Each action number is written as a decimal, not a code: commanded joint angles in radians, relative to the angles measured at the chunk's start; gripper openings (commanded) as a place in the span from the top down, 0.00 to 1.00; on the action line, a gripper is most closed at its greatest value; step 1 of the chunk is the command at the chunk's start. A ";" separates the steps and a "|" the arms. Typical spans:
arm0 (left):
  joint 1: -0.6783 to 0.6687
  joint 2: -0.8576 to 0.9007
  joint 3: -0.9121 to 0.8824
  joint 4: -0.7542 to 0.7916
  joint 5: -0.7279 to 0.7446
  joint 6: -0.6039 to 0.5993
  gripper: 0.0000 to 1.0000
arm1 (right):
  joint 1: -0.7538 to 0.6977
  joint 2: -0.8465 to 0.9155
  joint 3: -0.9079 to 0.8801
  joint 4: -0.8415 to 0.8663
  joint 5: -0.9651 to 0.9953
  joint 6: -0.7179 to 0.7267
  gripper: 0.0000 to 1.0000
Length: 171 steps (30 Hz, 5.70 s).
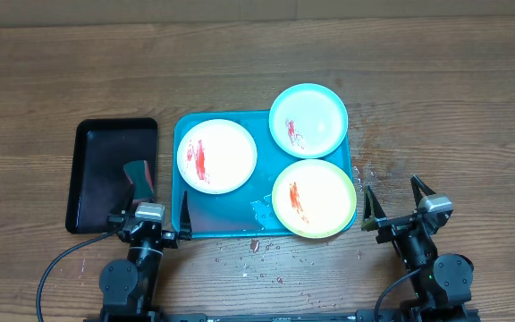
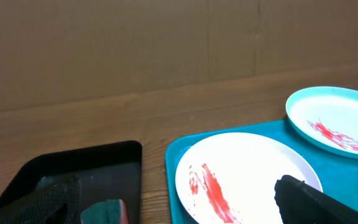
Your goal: Clean dirty plates on tray and stack at the side
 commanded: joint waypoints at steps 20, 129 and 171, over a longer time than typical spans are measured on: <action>0.001 -0.008 -0.008 0.003 -0.014 0.001 0.00 | 0.007 -0.010 -0.011 0.005 -0.009 -0.015 0.00; 0.001 0.286 0.463 -0.259 0.073 -0.025 0.00 | 0.007 0.011 0.245 -0.155 -0.010 -0.019 0.00; 0.001 1.557 1.838 -1.421 0.148 0.021 0.00 | 0.007 1.431 1.453 -0.837 -0.632 0.104 0.00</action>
